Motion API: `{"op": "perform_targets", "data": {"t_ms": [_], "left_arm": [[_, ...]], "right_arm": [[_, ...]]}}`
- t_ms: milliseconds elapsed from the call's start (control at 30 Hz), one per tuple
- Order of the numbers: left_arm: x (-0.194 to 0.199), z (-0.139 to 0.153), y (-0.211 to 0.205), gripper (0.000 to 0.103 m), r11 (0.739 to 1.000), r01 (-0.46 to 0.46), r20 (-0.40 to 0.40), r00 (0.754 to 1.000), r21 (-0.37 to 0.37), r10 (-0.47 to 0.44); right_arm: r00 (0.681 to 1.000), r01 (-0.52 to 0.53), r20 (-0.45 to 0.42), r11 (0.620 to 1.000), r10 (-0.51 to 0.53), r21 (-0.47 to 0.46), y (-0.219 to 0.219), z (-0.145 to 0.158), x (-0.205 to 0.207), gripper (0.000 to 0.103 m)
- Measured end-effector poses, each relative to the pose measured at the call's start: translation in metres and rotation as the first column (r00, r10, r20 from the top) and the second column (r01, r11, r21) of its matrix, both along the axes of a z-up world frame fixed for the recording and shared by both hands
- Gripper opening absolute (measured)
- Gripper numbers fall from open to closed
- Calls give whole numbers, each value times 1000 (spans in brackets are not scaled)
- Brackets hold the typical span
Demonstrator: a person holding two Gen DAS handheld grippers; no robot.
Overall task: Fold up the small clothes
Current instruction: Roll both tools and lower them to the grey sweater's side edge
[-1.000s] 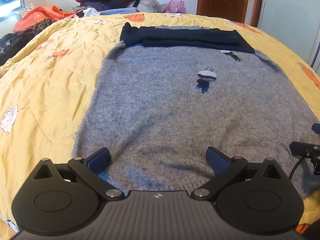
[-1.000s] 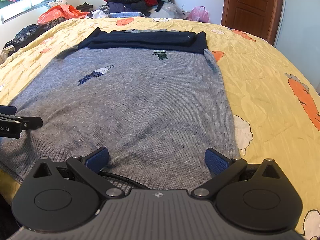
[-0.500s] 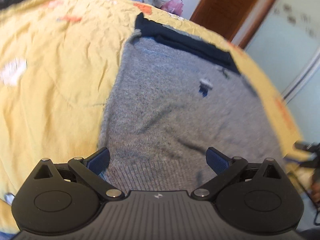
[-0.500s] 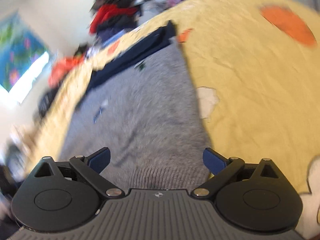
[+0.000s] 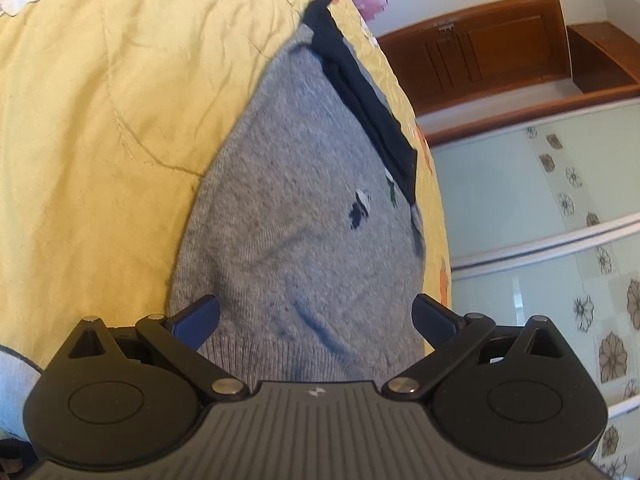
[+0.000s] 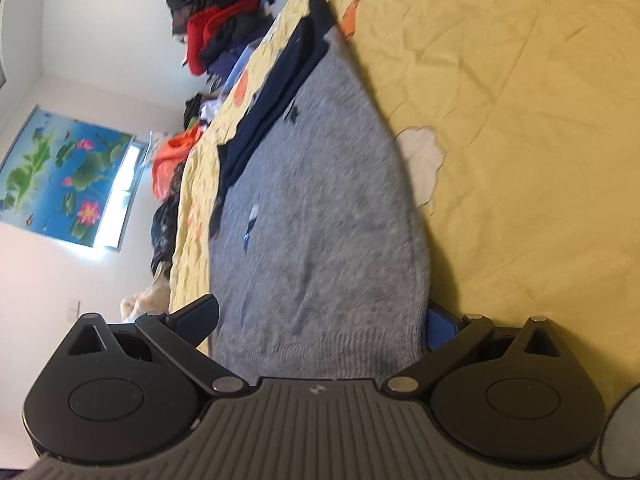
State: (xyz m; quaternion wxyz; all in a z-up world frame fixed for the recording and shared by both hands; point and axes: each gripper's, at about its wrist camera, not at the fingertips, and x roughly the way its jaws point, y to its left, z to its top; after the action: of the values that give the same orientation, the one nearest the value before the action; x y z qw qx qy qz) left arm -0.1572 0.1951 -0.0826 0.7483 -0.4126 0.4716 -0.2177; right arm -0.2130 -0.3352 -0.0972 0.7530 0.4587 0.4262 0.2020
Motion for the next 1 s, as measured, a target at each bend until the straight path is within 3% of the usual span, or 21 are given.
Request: {"op": "perform_targets", "data": {"t_ms": [133, 267, 467, 667, 833, 933, 1000], "left_arm": [[0, 5, 9, 103, 999, 12, 16, 1000, 46, -13], [6, 10, 20, 103, 995, -6, 27, 1000, 99, 4], [8, 10, 5, 103, 990, 66, 28, 997, 126, -70], [7, 13, 33, 103, 984, -31, 35, 999, 177, 25], [14, 7, 14, 103, 991, 78, 21, 997, 113, -81], [10, 8, 3, 102, 985, 112, 43, 992, 131, -118], [7, 7, 5, 102, 988, 111, 36, 993, 110, -115]], "right_arm": [[997, -69, -15, 995, 70, 65, 6, -1, 4, 103], [1000, -25, -15, 994, 27, 108, -4, -1, 8, 102], [1000, -5, -5, 969, 7, 249, -9, -13, 37, 102], [1000, -25, 5, 959, 25, 281, -8, -16, 45, 102], [1000, -11, 17, 942, 5, 335, -9, -21, 58, 101], [998, -54, 9, 946, 54, 320, -4, -23, 62, 91], [997, -76, -7, 946, 83, 315, -5, -26, 59, 79]]}}
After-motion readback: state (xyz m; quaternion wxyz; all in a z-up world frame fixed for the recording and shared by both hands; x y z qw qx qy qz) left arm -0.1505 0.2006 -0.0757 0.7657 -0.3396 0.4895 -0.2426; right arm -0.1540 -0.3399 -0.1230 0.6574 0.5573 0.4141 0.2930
